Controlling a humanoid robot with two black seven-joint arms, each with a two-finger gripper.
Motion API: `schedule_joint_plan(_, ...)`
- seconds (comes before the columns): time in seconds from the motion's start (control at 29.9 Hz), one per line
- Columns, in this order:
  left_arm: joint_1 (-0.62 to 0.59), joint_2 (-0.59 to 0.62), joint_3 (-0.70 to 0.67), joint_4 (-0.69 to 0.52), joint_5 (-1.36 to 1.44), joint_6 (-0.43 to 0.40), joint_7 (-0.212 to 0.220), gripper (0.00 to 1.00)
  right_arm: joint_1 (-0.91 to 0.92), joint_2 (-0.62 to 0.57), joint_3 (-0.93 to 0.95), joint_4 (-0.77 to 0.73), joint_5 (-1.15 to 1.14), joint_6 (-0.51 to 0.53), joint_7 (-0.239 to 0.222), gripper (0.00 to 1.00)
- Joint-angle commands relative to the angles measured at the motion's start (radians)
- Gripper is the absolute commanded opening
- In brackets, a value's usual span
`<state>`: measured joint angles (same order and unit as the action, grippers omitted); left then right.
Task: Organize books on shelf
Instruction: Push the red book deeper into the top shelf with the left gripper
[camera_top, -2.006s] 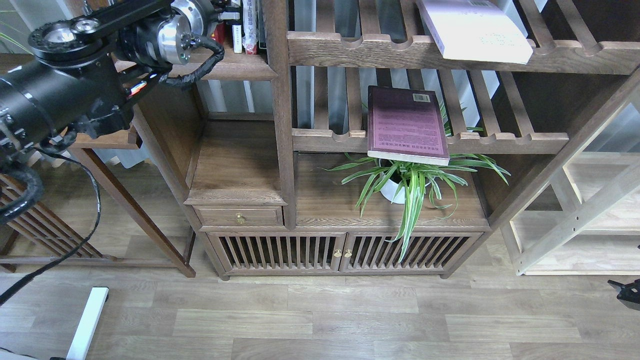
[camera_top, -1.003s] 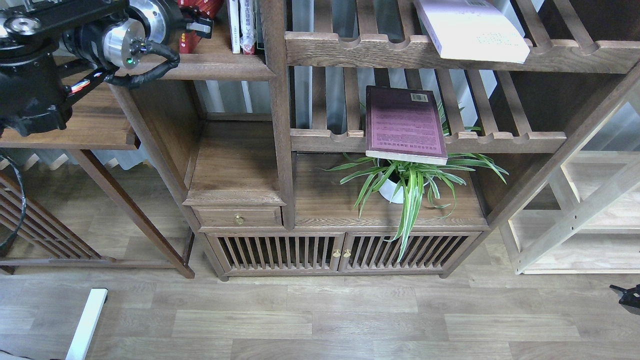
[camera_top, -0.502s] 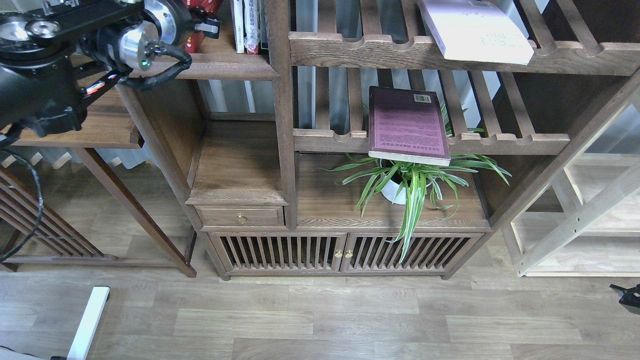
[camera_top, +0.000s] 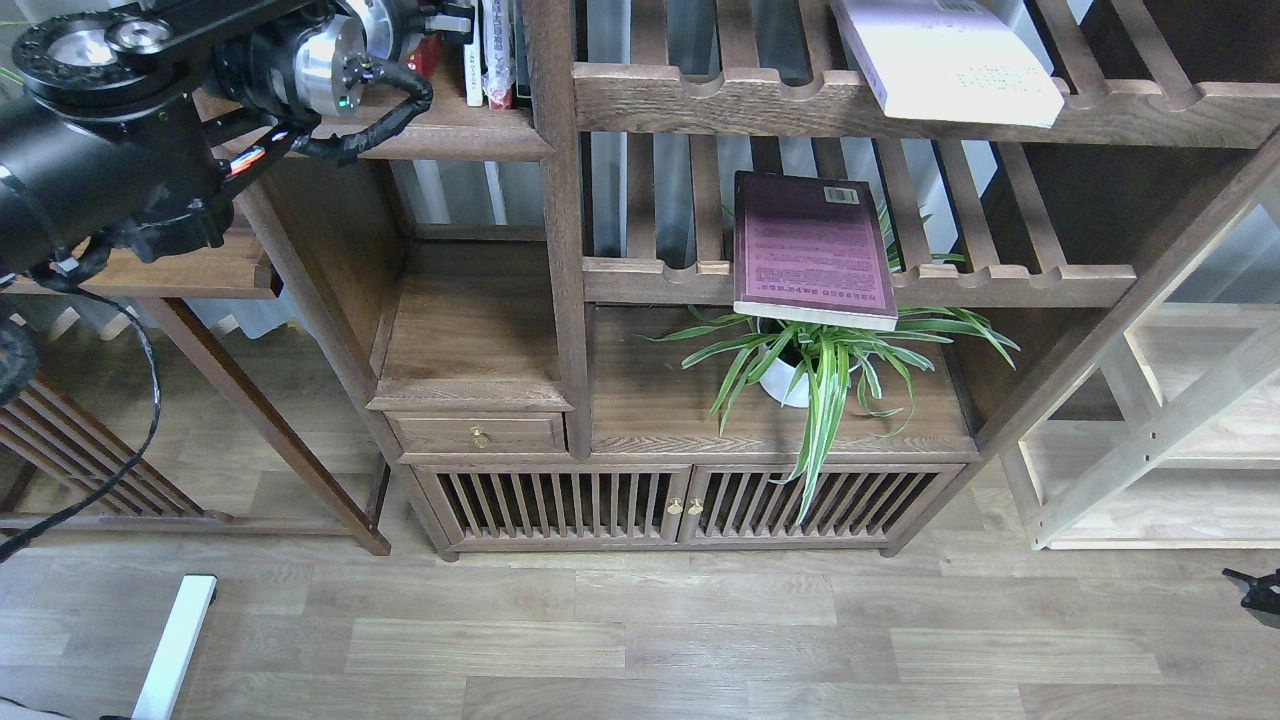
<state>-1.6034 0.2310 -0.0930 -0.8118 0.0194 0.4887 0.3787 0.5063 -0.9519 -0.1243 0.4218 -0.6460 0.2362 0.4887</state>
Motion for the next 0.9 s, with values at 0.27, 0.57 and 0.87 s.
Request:
schedule_joint_plan(0.27, 0.013, -0.022, 0.019, -0.001, -0.001, 0.000, 0.005, 0.04, -0.003, -0.008, 0.002, 0.000, 0.000, 0.000, 0.000, 1.00)
schedule_joint_plan(0.57, 0.011, -0.007, 0.018, -0.020, -0.009, 0.000, 0.012, 0.79, -0.003, -0.008, 0.002, 0.000, 0.000, 0.000, 0.000, 1.00)
schedule_joint_plan(0.87, 0.011, 0.037, 0.007, -0.084, -0.015, 0.000, 0.012, 0.85, -0.005, -0.008, 0.002, 0.000, 0.000, 0.000, 0.000, 1.00)
